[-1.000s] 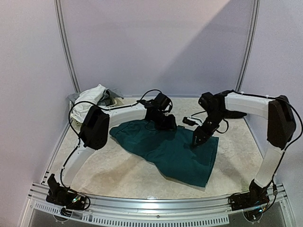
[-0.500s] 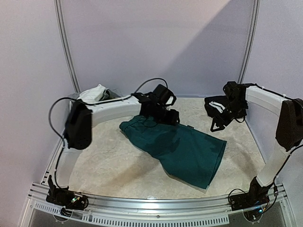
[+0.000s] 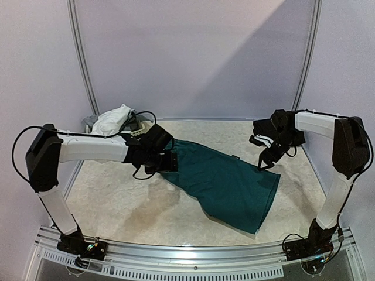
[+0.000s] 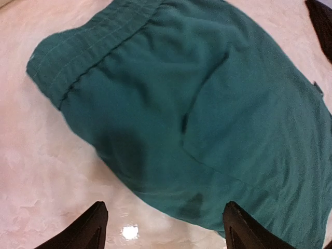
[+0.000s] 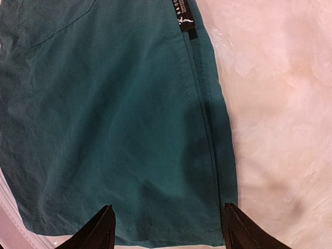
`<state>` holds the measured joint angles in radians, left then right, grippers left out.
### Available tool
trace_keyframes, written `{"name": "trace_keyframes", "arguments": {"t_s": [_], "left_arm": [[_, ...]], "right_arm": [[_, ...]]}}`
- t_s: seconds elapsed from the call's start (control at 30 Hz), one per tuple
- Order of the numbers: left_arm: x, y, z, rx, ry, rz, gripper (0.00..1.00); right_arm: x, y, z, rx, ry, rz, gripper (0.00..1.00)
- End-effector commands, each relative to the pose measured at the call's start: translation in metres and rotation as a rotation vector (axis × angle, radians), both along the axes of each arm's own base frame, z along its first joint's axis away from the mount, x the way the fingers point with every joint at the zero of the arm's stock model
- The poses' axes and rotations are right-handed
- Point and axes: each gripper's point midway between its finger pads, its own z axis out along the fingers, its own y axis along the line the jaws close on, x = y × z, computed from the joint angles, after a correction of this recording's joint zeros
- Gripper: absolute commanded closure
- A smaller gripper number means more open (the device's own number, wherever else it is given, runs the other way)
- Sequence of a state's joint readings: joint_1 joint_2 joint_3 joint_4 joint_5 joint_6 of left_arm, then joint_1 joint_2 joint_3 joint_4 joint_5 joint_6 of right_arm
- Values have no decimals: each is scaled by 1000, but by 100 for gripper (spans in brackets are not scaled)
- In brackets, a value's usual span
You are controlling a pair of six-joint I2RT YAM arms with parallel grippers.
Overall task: Fold and stack the mixed laundry pile
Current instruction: Rotate the rectangle-folded shorts at the center of the board.
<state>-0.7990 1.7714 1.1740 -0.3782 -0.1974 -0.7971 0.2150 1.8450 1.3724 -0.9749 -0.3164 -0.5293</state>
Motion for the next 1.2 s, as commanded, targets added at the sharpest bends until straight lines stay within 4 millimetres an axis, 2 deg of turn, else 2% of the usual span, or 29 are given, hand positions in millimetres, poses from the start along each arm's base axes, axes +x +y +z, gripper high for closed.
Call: {"name": "trace_keyframes", "arguments": {"t_s": [0.0, 0.17, 0.37, 0.5, 0.57, 0.63, 0.67, 0.7, 0.77, 0.83, 0.87, 0.97, 1.07, 1.13, 1.17], "left_arm": [[29, 5, 6, -130, -30, 139, 22], [44, 7, -14, -120, -10, 176, 22], [84, -5, -39, -101, 30, 156, 24], [114, -30, -45, -108, 25, 77, 25], [135, -52, -40, -115, 0, 2, 26], [150, -73, -48, -111, 29, -82, 26], [157, -81, -64, -93, 50, -113, 27], [165, -89, -69, -85, 55, -138, 27], [182, -105, -71, -75, 33, -187, 28], [202, -114, -52, -66, -45, -210, 29], [211, -116, -34, -61, -106, -221, 29], [220, -112, 18, -12, -256, -268, 28], [204, -108, 74, 71, -386, -364, 27], [179, -109, 110, 140, -464, -453, 26], [160, -115, 116, 175, -481, -511, 26]], "right_arm": [[0, 2, 0, 17, 2, 8, 29], [-7, 1, -1, 19, 12, 11, 29], [-17, 0, 1, 25, 33, 15, 29], [-28, -2, 6, 26, 41, 18, 29], [-34, -4, 9, 24, 42, 18, 29], [-39, -5, 15, 28, 37, 20, 29], [-42, -6, 17, 30, 38, 20, 28], [-44, -6, 20, 31, 39, 20, 29], [-48, -7, 25, 34, 33, 23, 29], [-53, -9, 28, 30, 33, 35, 29], [-56, -10, 30, 31, 28, 48, 29], [-68, -13, 30, 23, 12, 114, 29], [-81, -18, 32, 6, -41, 222, 29], [-90, -22, 33, -5, -86, 298, 29], [-96, -22, 34, -4, -117, 363, 29]]}}
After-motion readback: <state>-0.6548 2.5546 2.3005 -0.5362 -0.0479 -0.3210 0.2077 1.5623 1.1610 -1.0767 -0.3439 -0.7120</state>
